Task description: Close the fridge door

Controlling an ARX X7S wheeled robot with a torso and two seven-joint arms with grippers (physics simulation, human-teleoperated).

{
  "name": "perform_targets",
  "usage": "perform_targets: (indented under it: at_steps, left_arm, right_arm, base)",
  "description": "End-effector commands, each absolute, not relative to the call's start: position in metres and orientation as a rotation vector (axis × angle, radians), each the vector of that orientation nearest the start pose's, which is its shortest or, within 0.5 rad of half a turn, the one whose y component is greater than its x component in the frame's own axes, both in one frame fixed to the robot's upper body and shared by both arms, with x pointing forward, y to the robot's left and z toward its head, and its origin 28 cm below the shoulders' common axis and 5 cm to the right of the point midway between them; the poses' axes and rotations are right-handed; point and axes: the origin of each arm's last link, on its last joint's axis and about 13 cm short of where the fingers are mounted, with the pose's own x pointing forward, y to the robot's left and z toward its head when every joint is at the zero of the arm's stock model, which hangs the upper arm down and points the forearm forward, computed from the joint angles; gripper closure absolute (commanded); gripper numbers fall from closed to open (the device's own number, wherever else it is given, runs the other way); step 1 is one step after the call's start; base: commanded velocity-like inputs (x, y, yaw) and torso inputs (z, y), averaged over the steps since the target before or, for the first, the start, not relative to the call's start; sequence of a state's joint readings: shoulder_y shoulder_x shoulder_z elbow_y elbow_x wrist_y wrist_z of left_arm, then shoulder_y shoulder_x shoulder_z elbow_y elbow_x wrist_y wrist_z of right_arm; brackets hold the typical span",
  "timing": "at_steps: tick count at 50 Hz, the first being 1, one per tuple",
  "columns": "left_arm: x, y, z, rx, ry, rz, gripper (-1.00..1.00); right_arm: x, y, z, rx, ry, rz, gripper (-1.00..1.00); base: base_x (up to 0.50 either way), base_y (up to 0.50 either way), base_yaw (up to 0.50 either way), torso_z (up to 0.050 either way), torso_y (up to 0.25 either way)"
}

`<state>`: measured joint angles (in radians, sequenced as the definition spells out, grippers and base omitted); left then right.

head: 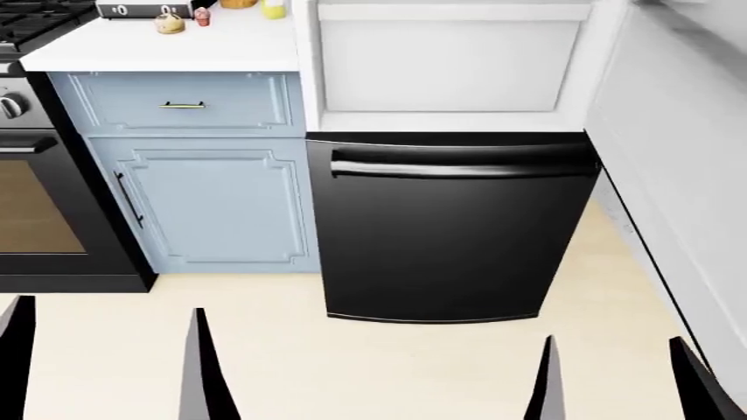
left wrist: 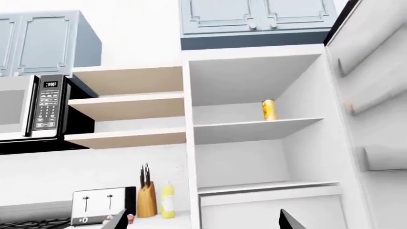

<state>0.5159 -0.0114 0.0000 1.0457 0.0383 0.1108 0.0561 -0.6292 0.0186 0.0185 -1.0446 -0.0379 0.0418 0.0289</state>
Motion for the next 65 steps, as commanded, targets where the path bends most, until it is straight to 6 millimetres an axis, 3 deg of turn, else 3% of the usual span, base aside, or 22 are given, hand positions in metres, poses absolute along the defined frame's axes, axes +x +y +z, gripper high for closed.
perform_targets:
  at_steps: [1, 65]
  left_arm:
    - [0.0841, 0.2061, 0.1621, 0.063, -0.641, -0.059, -1.0]
    - [0.0828, 0.2028, 0.1617, 0.063, -0.639, -0.076, -1.0]
  right_arm:
    - [0.073, -0.0999, 0.1428, -0.062, -0.376, -0.029, -1.0]
    - [0.0766, -0.0962, 0.1399, -0.058, -0.334, -0.013, -1.0]
  base:
    - [0.0, -0.34, 0.0, 0.0, 0.0]
    - [-0.02, -0.29, 0.0, 0.0, 0.0]
